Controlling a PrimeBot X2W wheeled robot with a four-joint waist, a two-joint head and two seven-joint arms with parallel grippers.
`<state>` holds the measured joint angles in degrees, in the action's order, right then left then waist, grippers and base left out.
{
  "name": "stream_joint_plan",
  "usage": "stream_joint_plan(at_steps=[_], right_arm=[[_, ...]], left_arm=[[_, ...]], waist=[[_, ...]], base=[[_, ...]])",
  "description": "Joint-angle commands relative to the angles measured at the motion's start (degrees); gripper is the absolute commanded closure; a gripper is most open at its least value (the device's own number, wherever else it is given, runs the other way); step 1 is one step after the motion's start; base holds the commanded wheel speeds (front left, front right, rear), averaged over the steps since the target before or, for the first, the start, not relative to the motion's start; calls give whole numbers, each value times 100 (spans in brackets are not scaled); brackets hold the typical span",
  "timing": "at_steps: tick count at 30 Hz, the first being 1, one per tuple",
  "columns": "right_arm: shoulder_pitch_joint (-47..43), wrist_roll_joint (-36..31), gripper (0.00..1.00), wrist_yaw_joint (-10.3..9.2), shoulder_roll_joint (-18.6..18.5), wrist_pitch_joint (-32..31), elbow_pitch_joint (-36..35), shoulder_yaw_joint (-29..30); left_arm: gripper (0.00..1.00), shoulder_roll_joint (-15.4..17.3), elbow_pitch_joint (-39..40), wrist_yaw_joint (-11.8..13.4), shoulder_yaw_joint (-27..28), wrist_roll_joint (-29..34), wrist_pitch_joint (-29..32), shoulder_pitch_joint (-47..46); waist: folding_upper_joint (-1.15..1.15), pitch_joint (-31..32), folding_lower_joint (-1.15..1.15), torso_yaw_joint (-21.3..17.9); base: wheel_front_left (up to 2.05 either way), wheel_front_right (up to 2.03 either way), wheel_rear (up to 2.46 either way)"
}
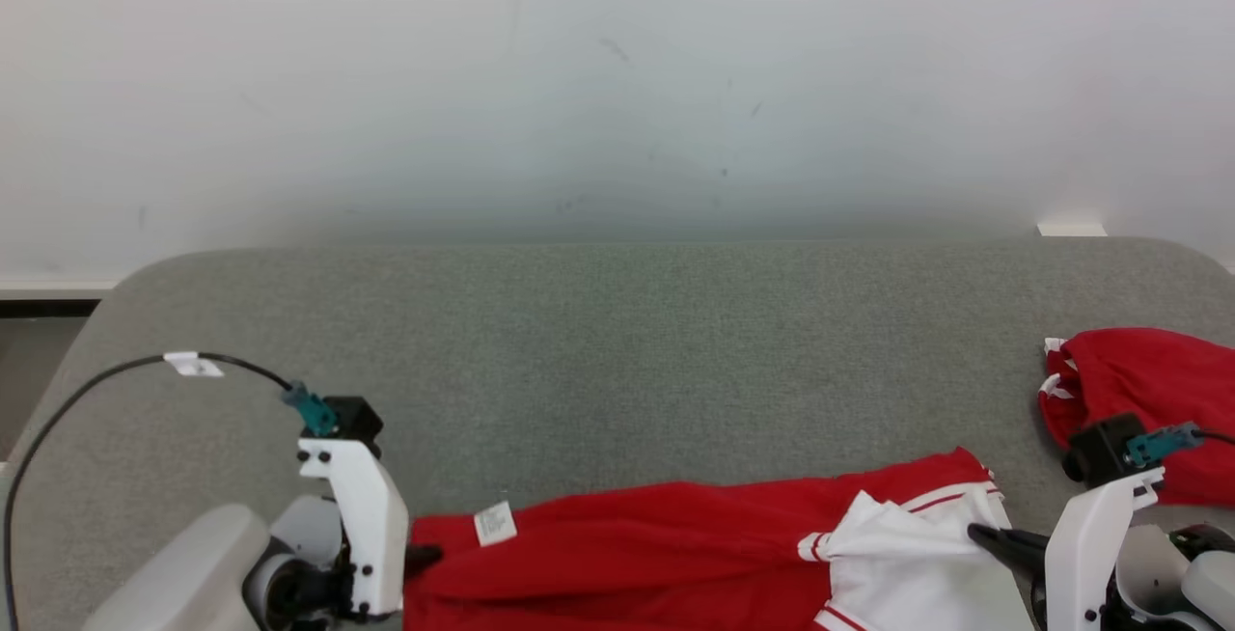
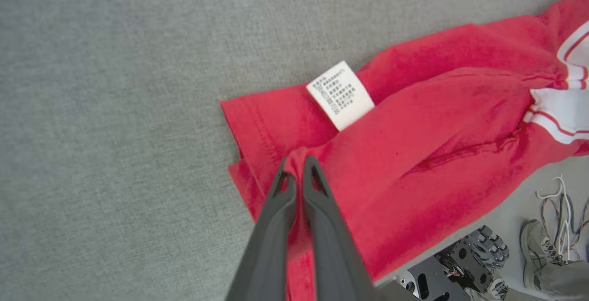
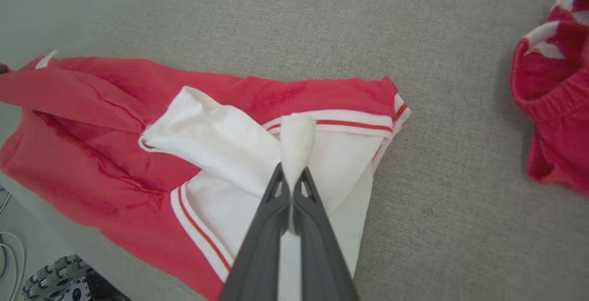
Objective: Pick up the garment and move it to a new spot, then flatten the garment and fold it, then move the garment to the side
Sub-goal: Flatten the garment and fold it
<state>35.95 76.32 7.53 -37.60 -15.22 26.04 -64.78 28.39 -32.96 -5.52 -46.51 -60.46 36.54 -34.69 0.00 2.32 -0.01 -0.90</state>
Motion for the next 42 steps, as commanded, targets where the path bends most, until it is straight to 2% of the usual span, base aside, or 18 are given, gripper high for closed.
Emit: stream_joint_plan(at_steps=[1, 4, 9, 10, 11, 12, 13, 14, 18, 23, 27, 28, 31, 36, 39, 42], right_arm=[[-134, 88, 100, -11, -51, -49, -62, -37], [-223, 166, 94, -11, -104, -186, -141, -85], [-368, 331, 94, -11, -143, -375, -279, -147], [-395, 377, 89, -11, -147, -393, -280, -141], [-432, 408, 72, -11, -148, -432, -272, -148], [-467, 432, 51, -11, -151, -472, -259, -166], [-493, 449, 2, -11, -148, -507, -248, -177], [-514, 467, 0, -11, -146, -554, -230, -191], [-588, 516, 0, -11, -182, -670, -228, -192], [-624, 581, 0, -11, -293, -516, -396, -33], [-650, 684, 0, -11, -454, -157, -796, 242], [-650, 684, 0, -11, -454, -157, -796, 242], [-618, 545, 0, -11, -632, 350, -1120, 511], [-698, 116, 0, -11, -748, 1685, -1316, 1129], [-861, -135, 0, -11, -669, 2476, -1260, 1518], [-1076, -427, 0, -11, -500, 2939, -1130, 2068]], left_arm=[[100, 51, -12, -15, -30, -53, 97, 104], [100, 78, 10, -22, -71, -82, 216, 142], [100, 105, -61, 34, -139, -101, 340, 241], [76, 107, -69, 34, -143, -112, 352, 249], [51, 109, -76, 34, -141, -110, 337, 253], [0, 105, -85, 34, -143, -107, 312, 265], [0, 99, -95, 35, -154, -106, 314, 289], [0, 95, -107, 35, -163, -106, 310, 311], [0, 149, -113, 31, -150, -71, 234, 322], [0, 303, 69, 68, -72, 177, -250, 178], [0, 423, 300, 166, 106, 391, -889, 105], [0, 423, 300, 166, 106, 391, -889, 105], [0, 465, 540, 295, 261, 567, -1521, 128], [0, 504, 1040, 786, 569, 962, -2806, 358], [0, 486, 1381, 1127, 769, 1180, -3593, 581], [0, 492, 1704, 1484, 971, 1346, -4361, 892]], waist=[[0, 12, 1, -17], [0, 26, 1, -37], [0, 48, 1, -67], [0, 52, 1, -76], [0, 57, 1, -86], [0, 63, 1, -94], [0, 72, 1, -101], [0, 82, 1, -108], [0, 140, 1, -141], [0, 199, 1, -144], [0, 237, 1, -126], [0, 237, 1, -126], [0, 264, 1, -110], [0, 311, 1, -83], [0, 325, 1, -56], [0, 321, 1, -47]], base=[[0, 0, 0], [0, 0, 0], [0, 0, 0], [0, 0, 0], [0, 0, 0], [0, 0, 0], [0, 0, 0], [0, 0, 0], [0, 0, 0], [0, 0, 0], [0, 0, 0], [0, 0, 0], [0, 0, 0], [0, 0, 0], [0, 0, 0], [0, 0, 0]])
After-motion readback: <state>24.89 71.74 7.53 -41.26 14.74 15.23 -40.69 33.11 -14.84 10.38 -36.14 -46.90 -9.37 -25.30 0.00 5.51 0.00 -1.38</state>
